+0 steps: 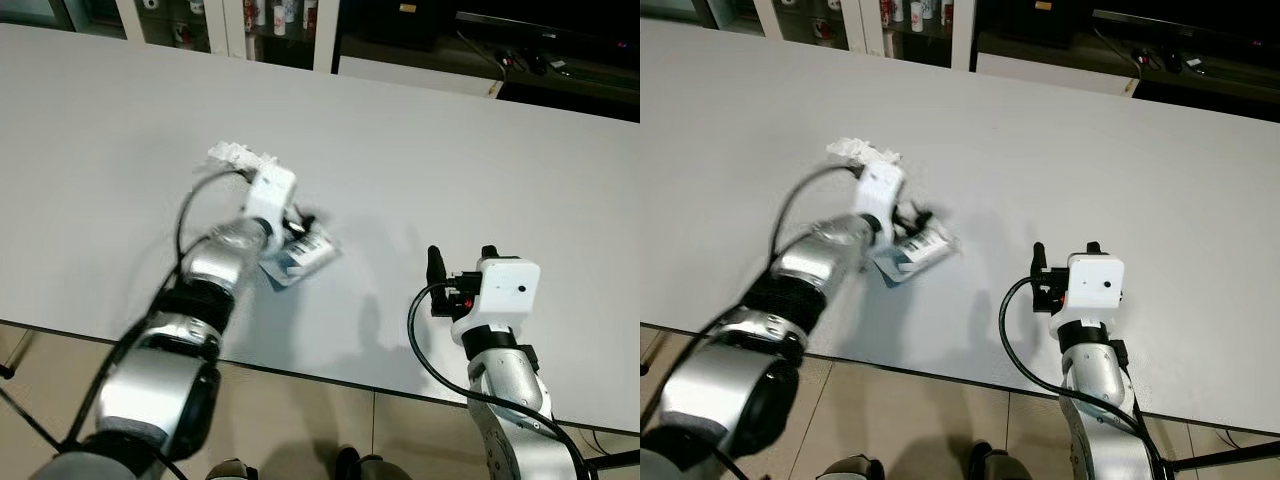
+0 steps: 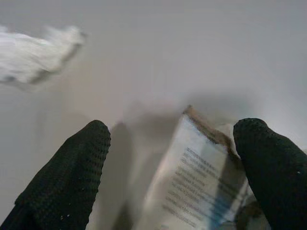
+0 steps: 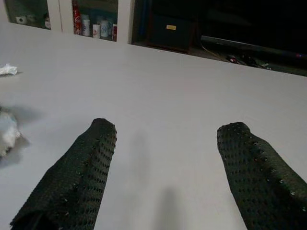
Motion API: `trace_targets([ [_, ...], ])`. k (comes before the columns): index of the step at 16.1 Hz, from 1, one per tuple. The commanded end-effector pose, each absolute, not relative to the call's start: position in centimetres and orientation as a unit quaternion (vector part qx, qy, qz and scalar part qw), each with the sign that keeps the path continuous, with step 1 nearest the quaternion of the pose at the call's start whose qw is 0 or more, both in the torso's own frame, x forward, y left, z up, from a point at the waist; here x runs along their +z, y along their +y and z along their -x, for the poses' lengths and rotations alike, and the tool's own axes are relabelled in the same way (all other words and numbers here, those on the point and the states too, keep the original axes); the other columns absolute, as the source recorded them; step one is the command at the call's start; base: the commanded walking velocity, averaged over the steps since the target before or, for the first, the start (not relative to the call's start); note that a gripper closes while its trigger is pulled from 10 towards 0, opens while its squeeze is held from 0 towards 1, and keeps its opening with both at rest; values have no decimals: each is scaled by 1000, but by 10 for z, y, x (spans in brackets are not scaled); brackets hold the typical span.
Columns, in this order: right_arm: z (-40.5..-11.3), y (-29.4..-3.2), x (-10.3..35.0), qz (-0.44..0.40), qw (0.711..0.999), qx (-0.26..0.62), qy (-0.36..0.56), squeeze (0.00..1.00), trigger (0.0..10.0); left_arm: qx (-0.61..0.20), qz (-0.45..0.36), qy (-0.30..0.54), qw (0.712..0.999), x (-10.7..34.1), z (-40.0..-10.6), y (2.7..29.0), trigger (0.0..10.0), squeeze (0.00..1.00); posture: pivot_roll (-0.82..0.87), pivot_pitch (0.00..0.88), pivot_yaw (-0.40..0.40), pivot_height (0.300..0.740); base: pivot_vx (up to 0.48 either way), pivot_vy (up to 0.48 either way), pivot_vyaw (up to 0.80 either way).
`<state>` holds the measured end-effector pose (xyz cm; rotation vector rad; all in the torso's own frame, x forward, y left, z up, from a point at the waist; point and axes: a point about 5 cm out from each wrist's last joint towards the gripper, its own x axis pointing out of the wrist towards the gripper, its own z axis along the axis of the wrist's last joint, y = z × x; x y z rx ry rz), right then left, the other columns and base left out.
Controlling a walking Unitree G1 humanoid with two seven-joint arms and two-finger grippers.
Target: Picking trash to rubbish bin
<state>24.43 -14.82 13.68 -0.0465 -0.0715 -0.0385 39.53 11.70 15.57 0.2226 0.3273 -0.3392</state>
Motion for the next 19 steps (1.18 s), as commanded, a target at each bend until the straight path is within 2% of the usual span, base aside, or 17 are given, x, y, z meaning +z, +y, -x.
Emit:
trace_targets([
  [1,-245,-153,136,28,999,-27,-38,0,10000,-171,-107,166,965,161,-395,115,10000,1000,134,110,-58,740,0,0,0],
  [5,-249,-152,136,30,998,-22,-41,0,10000,-160,-77,148,973,162,-385,115,10000,1000,167,108,-68,740,0,0,0],
  [6,-250,-152,136,30,998,-20,-42,0,10000,-167,-75,148,972,163,-383,113,10000,796,172,108,-71,740,0,0,0],
  [7,-251,-152,136,31,998,-18,-42,0,10000,-176,-67,144,972,167,-378,110,10000,0,180,107,-74,740,0,0,0],
  [14,-262,-149,137,32,998,5,-46,0,10000,-192,-55,151,968,184,-339,113,10000,0,241,111,-99,740,0,0,0],
  [19,-266,-146,136,32,998,18,-46,0,10000,-192,-1,201,961,183,-323,111,10000,0,257,112,-112,740,0,0,0],
])
